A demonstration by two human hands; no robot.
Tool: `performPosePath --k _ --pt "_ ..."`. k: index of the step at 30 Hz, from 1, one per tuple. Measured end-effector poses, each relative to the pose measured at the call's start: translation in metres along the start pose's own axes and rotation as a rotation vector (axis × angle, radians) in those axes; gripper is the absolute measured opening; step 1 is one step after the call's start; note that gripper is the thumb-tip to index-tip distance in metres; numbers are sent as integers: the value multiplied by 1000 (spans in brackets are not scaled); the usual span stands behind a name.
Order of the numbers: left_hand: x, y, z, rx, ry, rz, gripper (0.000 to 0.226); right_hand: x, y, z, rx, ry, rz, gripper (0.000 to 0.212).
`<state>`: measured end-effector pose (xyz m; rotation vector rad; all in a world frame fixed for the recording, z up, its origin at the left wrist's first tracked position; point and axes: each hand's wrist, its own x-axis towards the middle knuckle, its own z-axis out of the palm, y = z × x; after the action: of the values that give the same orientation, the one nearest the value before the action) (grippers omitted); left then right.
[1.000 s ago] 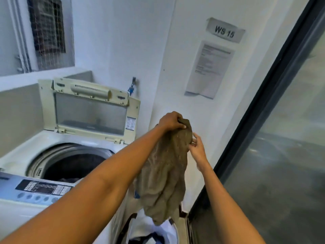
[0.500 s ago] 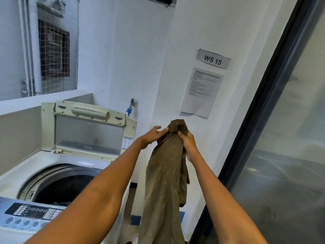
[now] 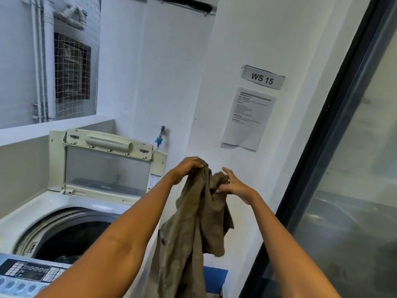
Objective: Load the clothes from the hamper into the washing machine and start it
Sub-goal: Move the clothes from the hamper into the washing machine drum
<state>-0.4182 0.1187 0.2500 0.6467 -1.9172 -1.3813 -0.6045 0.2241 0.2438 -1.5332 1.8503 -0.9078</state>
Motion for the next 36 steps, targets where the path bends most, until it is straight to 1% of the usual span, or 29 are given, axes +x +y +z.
performPosePath --k 1,2,4,5,7,8,9,10,11,12,13,14,16,18,19,20,22,24,25,27,28,29,31,32,34,35,36 --pt "3 4 2 42 -5 2 20 2 -1 1 -88 0 -1 92" --pt "5 9 6 71 -16 13 21 4 -4 3 -114 21 -26 95" --pt "9 17 13 143 -54 47 19 10 -16 4 -22 1 -92 92" --pt "9 22 15 192 -75 69 17 13 -23 5 3 -43 -107 84" --pt "11 26 16 254 -86 107 14 22 -36 6 -92 -77 -128 59" --pt "14 26 14 259 -60 120 10 27 -42 8 -169 -32 -158 43" --pt "15 24 10 250 -12 125 12 31 -48 10 -225 44 -197 29" --pt "16 23 5 228 45 125 23 35 -54 12 -234 113 -237 22" --pt "15 20 -3 207 90 103 35 39 -60 13 -204 156 -273 21" --pt "13 17 -10 209 94 79 46 43 -66 14 -142 179 -303 22" --pt "10 12 -18 241 61 55 57 44 -73 13 -69 191 -331 24" --pt "8 3 -26 290 -6 31 64 46 -80 12 -4 204 -359 25" --pt "-2 -18 -41 401 -147 -87 68 49 -91 6 93 227 -417 28" --pt "-11 -40 -55 542 -192 -252 70 51 -100 -2 192 258 -443 31" --pt "-14 -48 -58 572 -197 -314 67 52 -102 -6 246 276 -445 31" --pt "-16 -53 -61 547 -193 -343 62 52 -103 -9 294 291 -447 31" --pt "-17 -58 -64 434 -104 -362 54 54 -100 -12 347 307 -436 29" --pt "-19 -57 -69 278 97 -331 48 59 -96 -8 385 344 -399 29" --pt "-20 -54 -71 191 235 -276 45 62 -94 -4 395 377 -379 29" --pt "-18 -49 -79 63 508 -111 38 68 -91 6 360 432 -372 26" --pt "-18 -42 -81 -19 590 -35 35 71 -91 11 315 438 -382 24" --pt "-18 -31 -82 -122 630 6 31 73 -92 18 267 428 -387 20" --pt "-20 -4 -83 -329 656 7 16 77 -98 32 195 410 -364 12" --pt "-20 8 -85 -447 629 -11 12 79 -102 40 179 408 -346 9" --pt "-24 29 -93 -610 523 -66 29 84 -115 59 195 368 -308 11" --pt "-27 35 -98 -606 482 -65 33 86 -123 68 234 324 -294 14" --pt "-30 39 -103 -544 456 -51 33 89 -133 78 283 273 -286 17"
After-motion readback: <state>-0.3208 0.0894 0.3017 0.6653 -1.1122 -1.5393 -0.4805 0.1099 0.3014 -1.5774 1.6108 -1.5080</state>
